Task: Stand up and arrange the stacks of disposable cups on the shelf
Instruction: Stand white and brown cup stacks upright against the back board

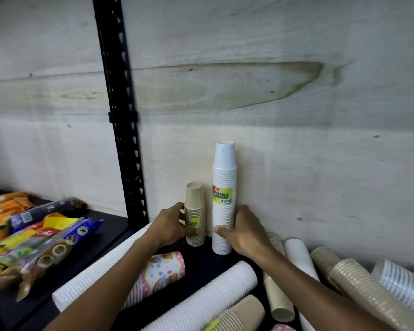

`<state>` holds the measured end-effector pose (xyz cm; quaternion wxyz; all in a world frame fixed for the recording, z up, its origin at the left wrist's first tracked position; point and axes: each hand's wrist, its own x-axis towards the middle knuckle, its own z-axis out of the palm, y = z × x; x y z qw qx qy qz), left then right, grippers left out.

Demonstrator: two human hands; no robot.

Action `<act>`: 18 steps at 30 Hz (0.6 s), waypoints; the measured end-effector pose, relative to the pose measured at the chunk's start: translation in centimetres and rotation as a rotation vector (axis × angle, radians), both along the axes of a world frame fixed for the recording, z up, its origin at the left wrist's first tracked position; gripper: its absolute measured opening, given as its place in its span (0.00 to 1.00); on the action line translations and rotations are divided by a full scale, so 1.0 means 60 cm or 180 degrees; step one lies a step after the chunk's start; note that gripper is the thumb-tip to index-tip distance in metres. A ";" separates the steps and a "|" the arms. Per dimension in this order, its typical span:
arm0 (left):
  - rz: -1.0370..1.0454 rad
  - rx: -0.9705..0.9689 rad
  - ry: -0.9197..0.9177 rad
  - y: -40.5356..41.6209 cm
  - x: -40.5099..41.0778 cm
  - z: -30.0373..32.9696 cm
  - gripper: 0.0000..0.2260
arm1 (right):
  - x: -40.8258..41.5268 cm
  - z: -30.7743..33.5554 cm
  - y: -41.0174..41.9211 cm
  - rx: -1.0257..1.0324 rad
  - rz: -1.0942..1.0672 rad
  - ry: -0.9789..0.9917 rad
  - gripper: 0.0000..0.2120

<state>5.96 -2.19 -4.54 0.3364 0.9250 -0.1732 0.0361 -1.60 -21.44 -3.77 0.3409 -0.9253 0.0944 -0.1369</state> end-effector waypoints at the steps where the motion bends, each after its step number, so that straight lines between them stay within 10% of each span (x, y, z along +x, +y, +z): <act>1: -0.0005 -0.0021 -0.0010 0.000 -0.001 0.001 0.26 | 0.002 -0.001 -0.001 0.0009 -0.0019 -0.0027 0.30; 18: 0.0086 -0.0011 -0.0086 -0.001 0.001 -0.005 0.26 | 0.018 -0.021 -0.002 0.0275 0.0093 -0.0327 0.26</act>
